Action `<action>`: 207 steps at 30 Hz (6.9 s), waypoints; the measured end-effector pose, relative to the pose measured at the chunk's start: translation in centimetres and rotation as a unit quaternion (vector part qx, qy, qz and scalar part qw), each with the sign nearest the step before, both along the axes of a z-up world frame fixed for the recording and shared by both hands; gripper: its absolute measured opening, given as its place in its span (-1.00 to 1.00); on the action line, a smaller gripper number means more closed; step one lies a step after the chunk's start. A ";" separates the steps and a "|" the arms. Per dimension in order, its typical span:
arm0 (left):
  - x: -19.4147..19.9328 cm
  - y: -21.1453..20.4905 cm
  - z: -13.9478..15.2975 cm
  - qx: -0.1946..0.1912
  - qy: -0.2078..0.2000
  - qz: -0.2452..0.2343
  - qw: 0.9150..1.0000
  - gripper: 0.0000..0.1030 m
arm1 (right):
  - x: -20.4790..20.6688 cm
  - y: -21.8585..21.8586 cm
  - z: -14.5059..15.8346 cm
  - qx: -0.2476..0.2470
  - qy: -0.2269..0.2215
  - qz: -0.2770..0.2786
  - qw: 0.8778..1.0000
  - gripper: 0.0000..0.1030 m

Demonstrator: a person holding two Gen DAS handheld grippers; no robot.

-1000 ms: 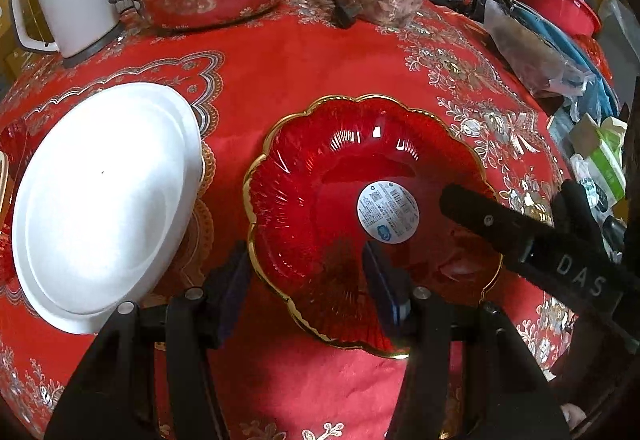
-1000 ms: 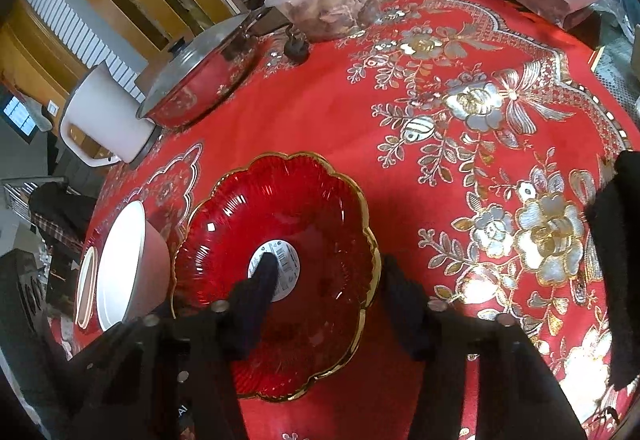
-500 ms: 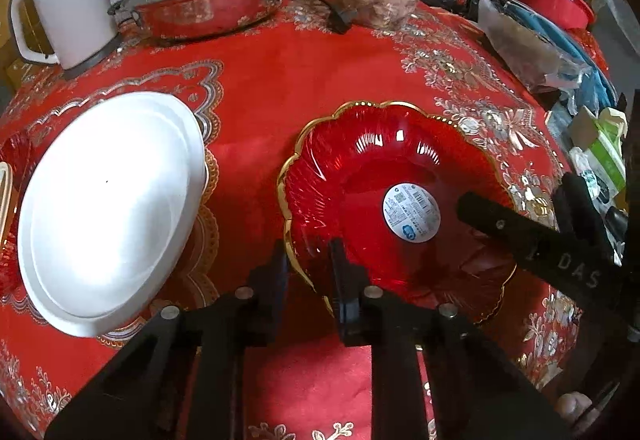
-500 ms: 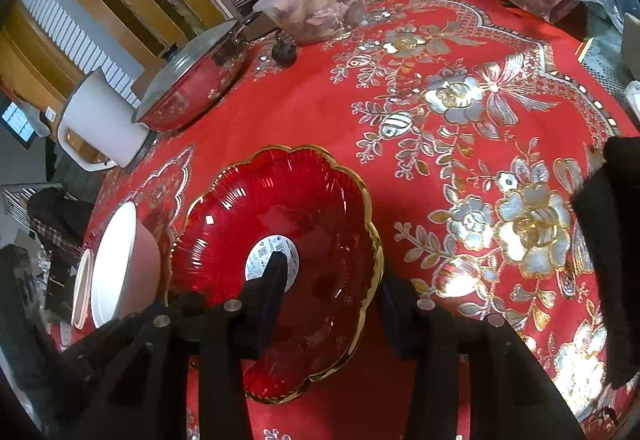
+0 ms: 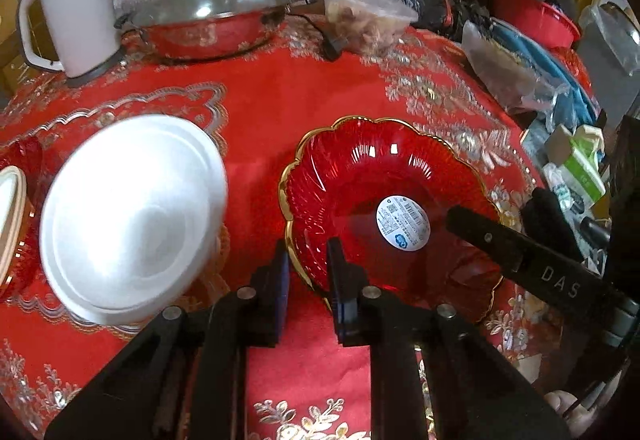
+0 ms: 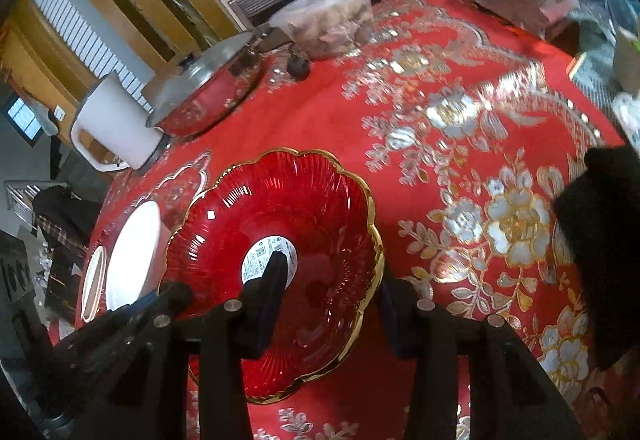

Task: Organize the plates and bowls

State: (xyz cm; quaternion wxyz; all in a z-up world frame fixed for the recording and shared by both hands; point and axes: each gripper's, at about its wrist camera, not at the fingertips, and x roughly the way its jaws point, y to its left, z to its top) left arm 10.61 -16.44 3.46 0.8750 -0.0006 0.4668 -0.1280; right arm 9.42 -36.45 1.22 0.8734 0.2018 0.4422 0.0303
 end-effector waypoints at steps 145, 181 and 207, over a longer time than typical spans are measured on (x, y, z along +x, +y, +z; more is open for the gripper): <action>-0.7 16.3 1.2 0.047 -0.118 0.147 0.981 0.00 | 2.1 17.7 3.5 -0.057 -0.062 0.092 0.992 0.89; 3.2 16.8 -1.2 0.003 -0.008 0.129 0.992 0.10 | 6.3 16.7 -1.5 0.102 0.028 0.118 0.987 0.31; 2.5 17.3 0.0 -0.029 -0.015 0.097 0.995 -0.69 | 5.3 18.0 -1.5 0.061 0.025 0.145 0.987 -0.09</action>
